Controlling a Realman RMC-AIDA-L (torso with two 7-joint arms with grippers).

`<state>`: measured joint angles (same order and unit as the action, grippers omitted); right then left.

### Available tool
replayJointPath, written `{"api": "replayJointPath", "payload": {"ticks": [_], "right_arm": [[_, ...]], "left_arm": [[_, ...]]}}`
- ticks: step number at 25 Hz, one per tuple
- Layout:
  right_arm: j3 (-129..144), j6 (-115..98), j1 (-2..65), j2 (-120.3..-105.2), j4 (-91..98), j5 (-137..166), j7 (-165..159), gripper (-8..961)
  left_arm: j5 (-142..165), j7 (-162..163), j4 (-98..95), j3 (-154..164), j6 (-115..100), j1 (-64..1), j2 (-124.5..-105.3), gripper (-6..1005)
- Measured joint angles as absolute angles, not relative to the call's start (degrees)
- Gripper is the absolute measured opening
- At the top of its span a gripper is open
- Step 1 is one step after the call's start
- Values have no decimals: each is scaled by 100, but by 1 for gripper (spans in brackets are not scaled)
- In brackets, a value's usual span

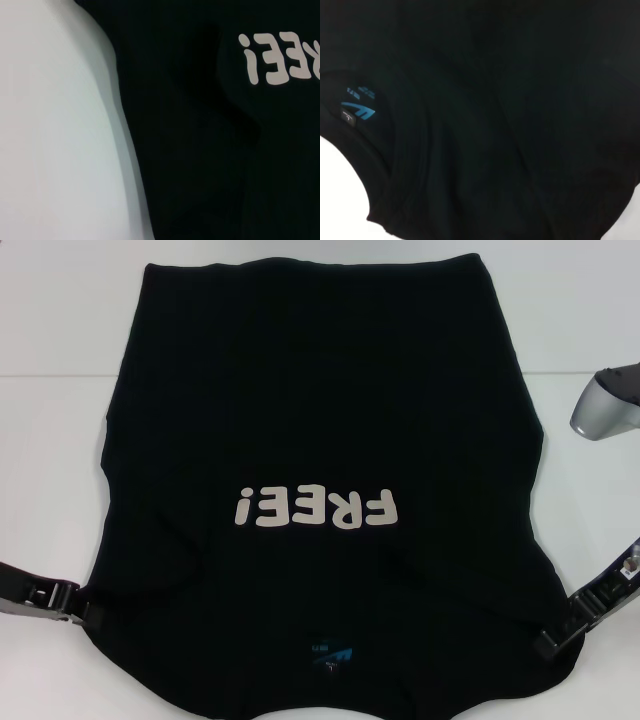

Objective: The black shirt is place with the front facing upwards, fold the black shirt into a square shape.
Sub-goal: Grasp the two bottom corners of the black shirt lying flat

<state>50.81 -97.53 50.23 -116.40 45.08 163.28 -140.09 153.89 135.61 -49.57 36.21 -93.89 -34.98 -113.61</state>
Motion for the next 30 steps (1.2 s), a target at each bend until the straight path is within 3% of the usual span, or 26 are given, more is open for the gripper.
{"api": "replayJointPath", "payload": {"ticks": [6,14,25,30], "right_arm": [[5152,-9583,5025,-11646,4463,16332,-14135,851],[5592,-9431,5026,-11675,4430,16337,-14299,698],[5787,-9375,5042,-11709,4453,16348,-14358,213],[5790,-9294,5045,-11708,4481,16348,-14362,73]], "left_arm": [[15385,13561,-4956,3621,-9386,-3550,-11354,8],[15297,13524,-4862,3621,-9386,-3577,-11347,8],[15257,13504,-4810,3621,-9435,-3588,-11307,8],[15257,13499,-4736,3621,-9445,-3582,-11289,8]]}}
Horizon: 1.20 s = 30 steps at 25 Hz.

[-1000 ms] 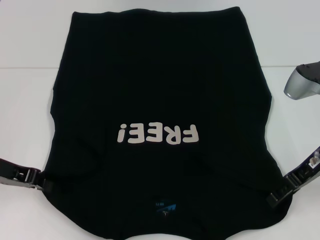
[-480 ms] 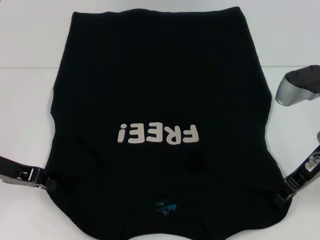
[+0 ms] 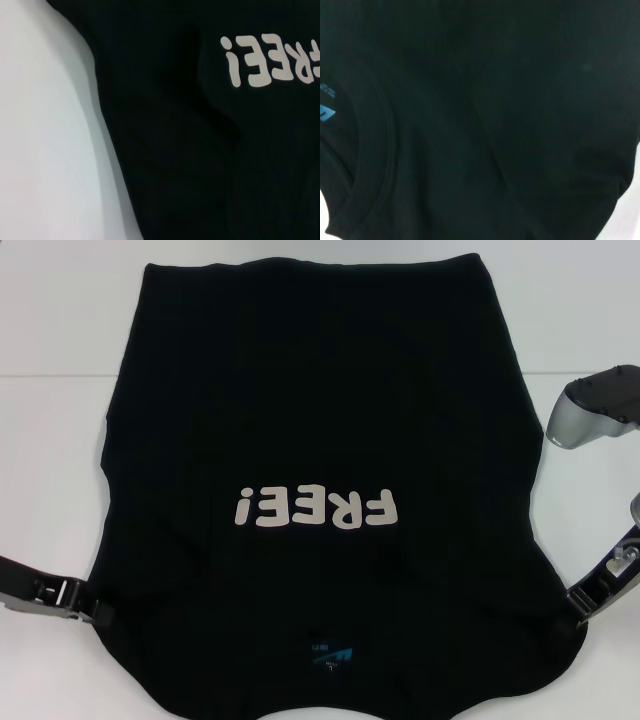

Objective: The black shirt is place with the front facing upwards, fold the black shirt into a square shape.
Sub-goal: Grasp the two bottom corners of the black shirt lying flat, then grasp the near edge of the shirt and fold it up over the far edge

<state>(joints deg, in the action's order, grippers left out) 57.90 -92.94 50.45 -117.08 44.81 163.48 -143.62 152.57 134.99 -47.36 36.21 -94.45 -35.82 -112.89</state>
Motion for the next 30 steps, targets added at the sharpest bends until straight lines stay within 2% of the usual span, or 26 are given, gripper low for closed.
{"api": "replayJointPath", "payload": {"ticks": [1,7,12,17,22,30], "right_arm": [[5787,-9293,5045,-11708,4502,16346,-14361,45],[5723,-9671,5040,-11735,4943,16286,-14214,46],[5686,-10556,5034,-11620,5110,16270,-13705,46],[5754,-11315,4902,-11599,5130,16293,-12987,46],[6032,-11356,4713,-11597,4956,16368,-12804,46],[5053,-11156,4660,-11651,4912,16094,-12491,47]], "left_arm": [[15257,13492,-4688,3621,-9454,-3586,-11273,8],[15252,13377,-4338,3621,-9686,-3657,-11118,8],[15256,13211,-4123,3621,-10268,-3683,-10958,7],[15354,13010,-3965,3714,-11074,-3654,-10825,7],[15654,12902,-3838,3765,-11422,-3632,-10833,7],[15671,12785,-3858,3288,-11307,-3697,-10864,7]]}}
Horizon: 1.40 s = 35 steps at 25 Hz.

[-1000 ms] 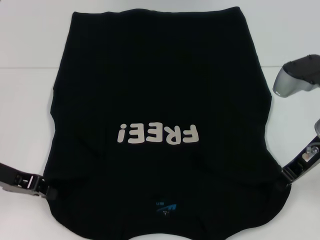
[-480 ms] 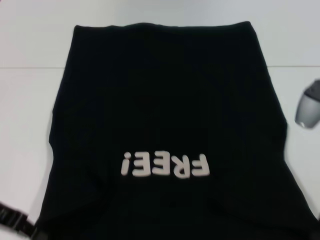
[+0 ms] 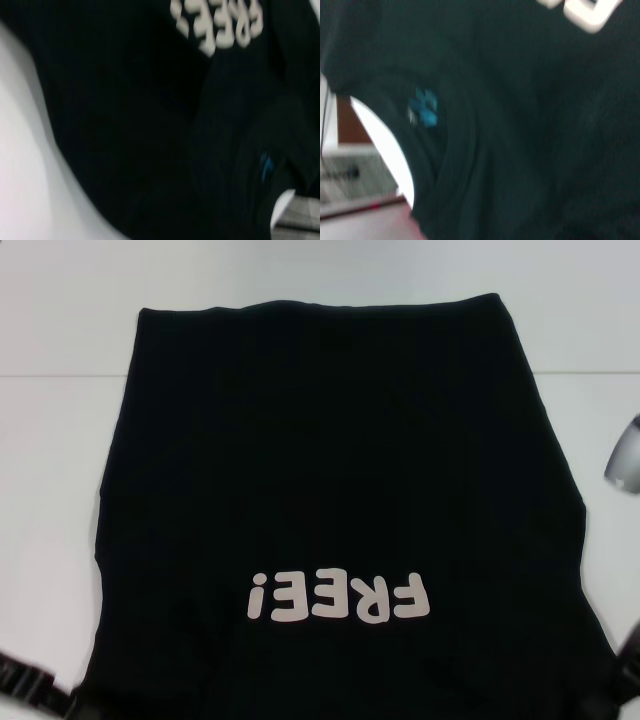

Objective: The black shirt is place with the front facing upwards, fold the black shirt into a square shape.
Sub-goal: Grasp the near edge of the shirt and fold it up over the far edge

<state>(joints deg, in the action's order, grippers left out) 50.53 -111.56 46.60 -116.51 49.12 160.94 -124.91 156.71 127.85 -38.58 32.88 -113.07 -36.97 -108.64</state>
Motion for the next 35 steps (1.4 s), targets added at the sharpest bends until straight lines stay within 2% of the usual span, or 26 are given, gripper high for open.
{"api": "replayJointPath", "payload": {"ticks": [4,6,7,8,11,14,17,20,28,35], "right_arm": [[4189,-10913,4647,-11542,4870,15737,-12568,47],[3591,-10761,4656,-11375,4668,15393,-12629,47],[3076,-10547,4642,-11186,4401,15053,-12702,47],[3076,-10547,4642,-11186,4401,15053,-12702,47],[2506,-10177,4471,-11004,4124,14500,-12849,47],[2140,-9722,4193,-10936,3943,13761,-12889,47],[1984,-9295,3902,-10916,3686,12976,-12787,47],[1976,-8851,3723,-10944,3394,12416,-12522,46],[1963,-7857,3648,-11164,2997,11903,-11739,49],[2196,-7025,3812,-11288,2968,11903,-11382,63]], "left_arm": [[15431,12817,-3858,2386,-11046,-3791,-10739,7],[15338,12861,-3820,2091,-10945,-3823,-10690,7],[15221,12946,-3744,1687,-10721,-3860,-10616,7],[15129,13074,-3657,1379,-10418,-3871,-10571,7],[14967,13275,-3588,1089,-9946,-3854,-10553,7],[14658,13341,-3496,817,-9409,-3773,-10582,8],[14180,13317,-3294,662,-8877,-3688,-10633,8],[13715,13201,-3104,671,-8454,-3635,-10761,8],[12738,12812,-2996,676,-7510,-3646,-11108,8],[12597,12196,-2660,702,-6626,-3965,-11213,7]]}}
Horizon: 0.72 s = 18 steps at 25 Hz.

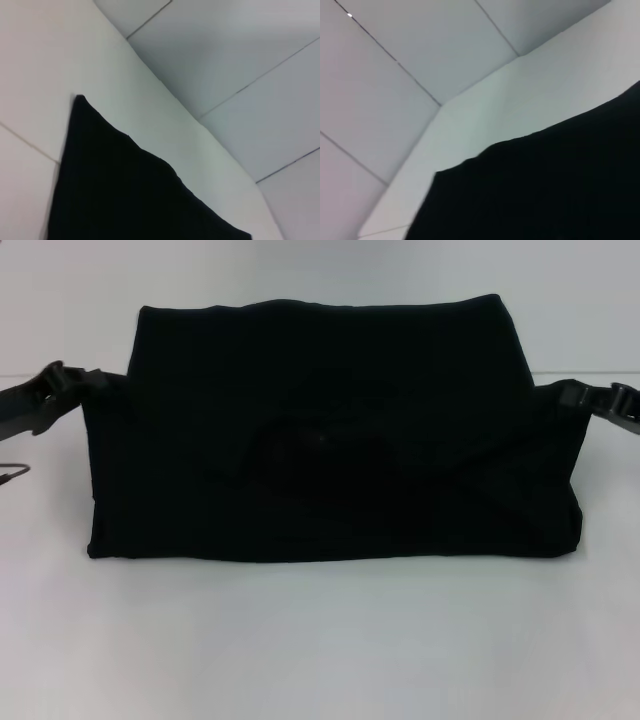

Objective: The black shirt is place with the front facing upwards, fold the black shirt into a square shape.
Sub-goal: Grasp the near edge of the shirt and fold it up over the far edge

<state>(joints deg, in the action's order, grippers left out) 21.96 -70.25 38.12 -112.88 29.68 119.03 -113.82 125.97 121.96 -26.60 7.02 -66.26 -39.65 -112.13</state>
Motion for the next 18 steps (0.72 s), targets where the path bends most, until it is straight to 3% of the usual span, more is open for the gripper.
{"api": "replayJointPath", "payload": {"ticks": [18], "right_arm": [[3178,-4865,4189,-11573,2953,11896,-11209,100]], "left_arm": [[12569,11371,-2585,1297,-4763,-4546,-11639,7]]}}
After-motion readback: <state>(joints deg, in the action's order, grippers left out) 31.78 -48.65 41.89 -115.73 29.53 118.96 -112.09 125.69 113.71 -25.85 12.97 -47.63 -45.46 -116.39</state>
